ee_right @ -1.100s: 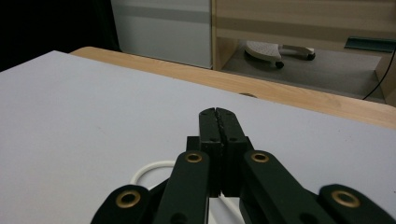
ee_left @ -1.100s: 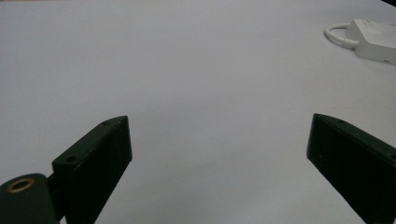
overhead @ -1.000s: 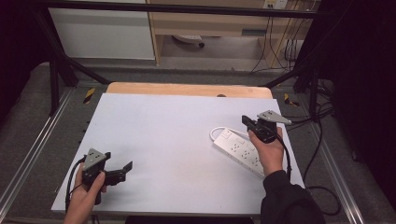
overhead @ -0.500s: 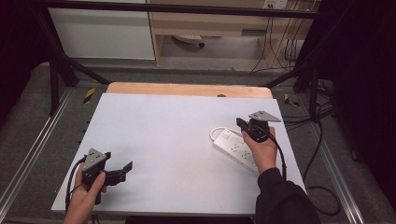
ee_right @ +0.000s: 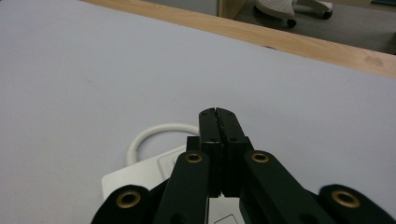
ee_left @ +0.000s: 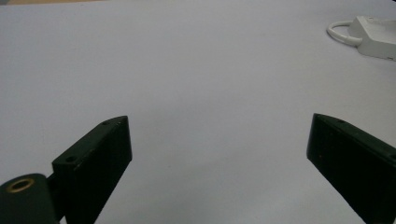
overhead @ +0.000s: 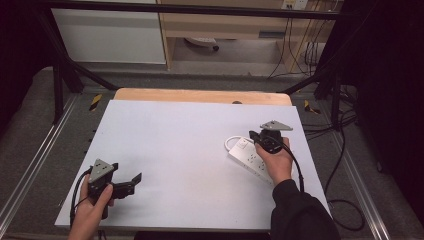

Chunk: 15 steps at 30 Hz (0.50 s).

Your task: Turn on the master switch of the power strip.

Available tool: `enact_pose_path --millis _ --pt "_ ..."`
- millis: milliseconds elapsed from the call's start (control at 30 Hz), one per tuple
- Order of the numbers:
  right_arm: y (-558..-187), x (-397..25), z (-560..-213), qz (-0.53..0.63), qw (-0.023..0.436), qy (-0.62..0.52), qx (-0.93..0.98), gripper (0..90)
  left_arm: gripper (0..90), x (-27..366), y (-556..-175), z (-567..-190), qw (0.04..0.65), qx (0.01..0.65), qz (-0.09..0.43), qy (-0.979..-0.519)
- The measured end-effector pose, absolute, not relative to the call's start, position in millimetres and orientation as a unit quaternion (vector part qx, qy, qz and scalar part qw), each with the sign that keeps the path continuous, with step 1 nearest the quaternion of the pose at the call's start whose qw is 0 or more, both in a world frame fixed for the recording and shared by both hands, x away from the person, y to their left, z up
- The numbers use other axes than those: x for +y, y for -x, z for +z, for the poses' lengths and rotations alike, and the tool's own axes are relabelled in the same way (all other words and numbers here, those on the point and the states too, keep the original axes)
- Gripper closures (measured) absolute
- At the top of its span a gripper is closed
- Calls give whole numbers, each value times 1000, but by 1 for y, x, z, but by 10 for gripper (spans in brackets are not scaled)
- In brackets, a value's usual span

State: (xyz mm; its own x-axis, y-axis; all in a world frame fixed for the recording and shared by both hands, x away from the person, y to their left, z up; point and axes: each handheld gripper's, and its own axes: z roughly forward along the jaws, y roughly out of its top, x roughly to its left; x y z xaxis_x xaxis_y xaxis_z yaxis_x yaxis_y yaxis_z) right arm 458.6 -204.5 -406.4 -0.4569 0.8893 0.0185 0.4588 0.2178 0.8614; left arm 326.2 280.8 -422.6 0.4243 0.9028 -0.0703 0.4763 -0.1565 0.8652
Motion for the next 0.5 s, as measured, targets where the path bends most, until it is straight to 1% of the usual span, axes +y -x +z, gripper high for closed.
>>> enact_pose_path --millis 500 --pt "-465 -188 -419 404 230 -453 761 900 68 279 -326 -423 437 475 242 -724"
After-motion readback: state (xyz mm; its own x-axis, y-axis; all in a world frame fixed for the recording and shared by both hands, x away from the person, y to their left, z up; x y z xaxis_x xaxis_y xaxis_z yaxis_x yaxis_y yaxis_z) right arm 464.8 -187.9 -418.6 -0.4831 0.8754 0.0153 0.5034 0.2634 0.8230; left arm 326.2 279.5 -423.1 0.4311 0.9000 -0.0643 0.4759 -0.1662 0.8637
